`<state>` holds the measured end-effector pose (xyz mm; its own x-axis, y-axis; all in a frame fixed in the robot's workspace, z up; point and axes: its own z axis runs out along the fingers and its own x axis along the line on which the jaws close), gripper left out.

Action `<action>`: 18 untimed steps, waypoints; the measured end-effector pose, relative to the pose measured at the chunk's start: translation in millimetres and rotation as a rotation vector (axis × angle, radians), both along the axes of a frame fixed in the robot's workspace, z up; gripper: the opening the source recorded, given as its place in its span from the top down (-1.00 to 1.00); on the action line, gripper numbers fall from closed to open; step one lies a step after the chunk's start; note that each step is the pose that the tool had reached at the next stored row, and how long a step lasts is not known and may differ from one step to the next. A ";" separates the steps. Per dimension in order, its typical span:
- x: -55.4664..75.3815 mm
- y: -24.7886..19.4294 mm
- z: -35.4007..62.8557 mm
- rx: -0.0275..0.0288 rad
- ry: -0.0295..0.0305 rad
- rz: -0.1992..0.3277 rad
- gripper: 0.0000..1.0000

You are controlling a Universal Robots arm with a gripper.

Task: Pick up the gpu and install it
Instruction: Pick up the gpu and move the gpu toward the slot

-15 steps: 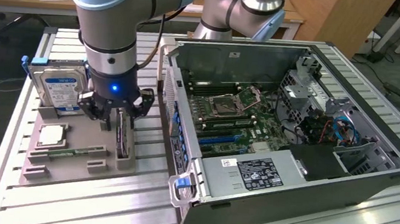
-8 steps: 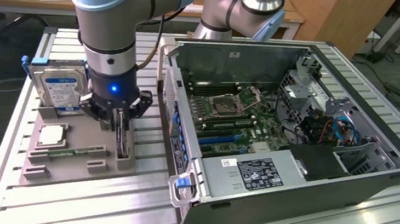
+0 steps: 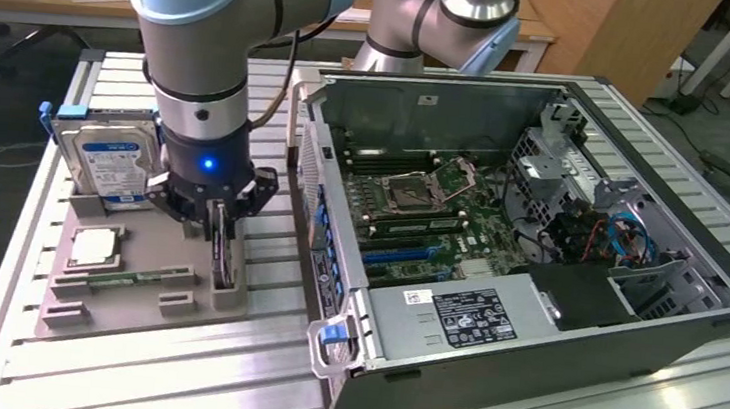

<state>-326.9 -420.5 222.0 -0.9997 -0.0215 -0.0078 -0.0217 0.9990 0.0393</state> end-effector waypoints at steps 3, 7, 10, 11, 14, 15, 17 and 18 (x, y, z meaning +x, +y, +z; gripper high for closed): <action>0.1 0.1 -0.6 0.0001 -0.0001 0.000 0.33; 0.1 0.0 -0.7 0.0001 -0.0001 0.000 0.33; 0.2 0.0 -0.7 0.0001 -0.0001 0.000 0.33; 0.2 0.0 -0.7 0.0001 -0.0003 0.000 0.36; 0.2 0.0 -0.7 0.0001 -0.0001 0.000 0.47; 0.2 0.0 -0.7 0.0001 -0.0001 0.000 0.47; 0.2 0.0 -0.7 0.0001 -0.0001 0.000 0.47; 0.2 0.0 -0.7 0.0001 -0.0001 0.000 0.47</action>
